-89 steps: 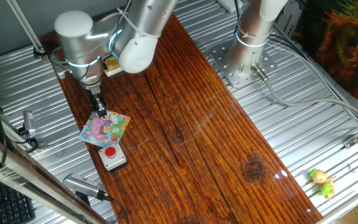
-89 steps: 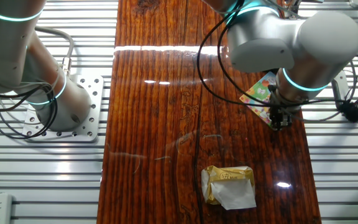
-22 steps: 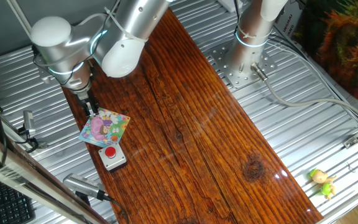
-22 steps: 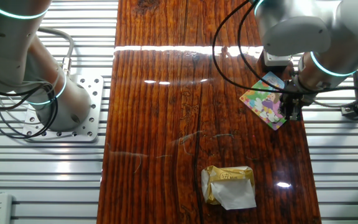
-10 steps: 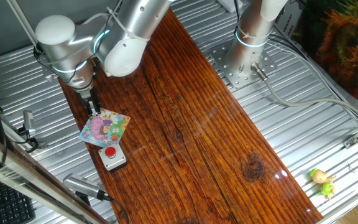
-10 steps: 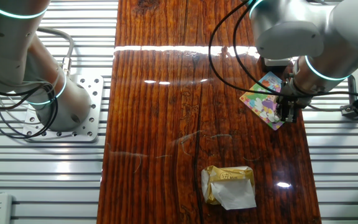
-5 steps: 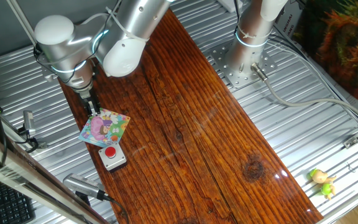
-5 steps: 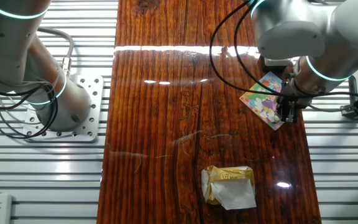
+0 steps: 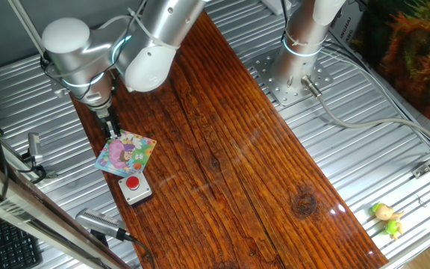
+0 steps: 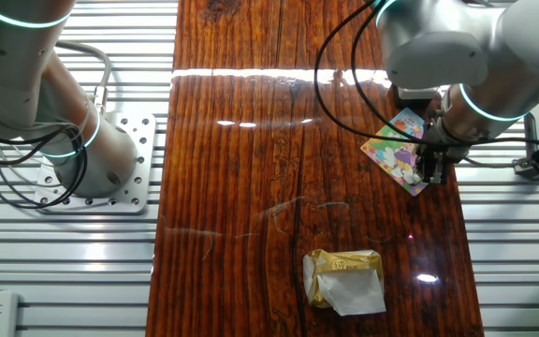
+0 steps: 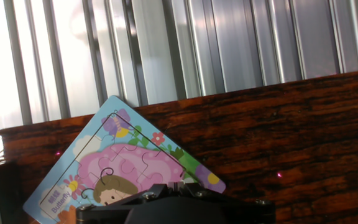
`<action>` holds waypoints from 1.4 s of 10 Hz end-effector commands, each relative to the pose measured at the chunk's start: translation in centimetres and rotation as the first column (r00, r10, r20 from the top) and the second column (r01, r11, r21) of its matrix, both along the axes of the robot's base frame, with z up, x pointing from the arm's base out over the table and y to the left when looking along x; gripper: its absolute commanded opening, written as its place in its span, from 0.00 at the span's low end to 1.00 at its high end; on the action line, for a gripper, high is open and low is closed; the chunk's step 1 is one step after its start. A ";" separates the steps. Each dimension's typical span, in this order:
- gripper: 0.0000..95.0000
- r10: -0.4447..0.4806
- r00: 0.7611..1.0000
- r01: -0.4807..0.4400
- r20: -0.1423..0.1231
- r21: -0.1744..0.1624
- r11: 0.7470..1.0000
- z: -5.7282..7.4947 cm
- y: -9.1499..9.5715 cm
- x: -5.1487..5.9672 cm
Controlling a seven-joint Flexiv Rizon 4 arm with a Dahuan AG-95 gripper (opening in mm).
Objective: Assemble one piece of a puzzle
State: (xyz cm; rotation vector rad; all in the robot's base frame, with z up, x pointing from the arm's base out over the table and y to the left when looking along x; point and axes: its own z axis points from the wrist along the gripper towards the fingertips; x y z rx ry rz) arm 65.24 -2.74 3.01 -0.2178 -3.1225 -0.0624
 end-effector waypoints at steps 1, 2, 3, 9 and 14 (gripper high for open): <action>0.00 0.002 1.000 -0.002 -0.003 0.000 1.000 0.0 0.0 0.1; 0.00 0.002 1.000 -0.002 -0.003 0.000 1.000 -0.1 0.0 0.1; 0.00 0.003 1.000 -0.003 -0.002 0.000 1.000 -0.2 0.0 -0.1; 0.00 0.012 1.000 -0.012 -0.002 -0.011 1.000 -0.8 -0.3 -1.0; 0.00 0.003 1.000 -0.003 0.008 -0.025 1.000 -0.7 -0.5 -1.0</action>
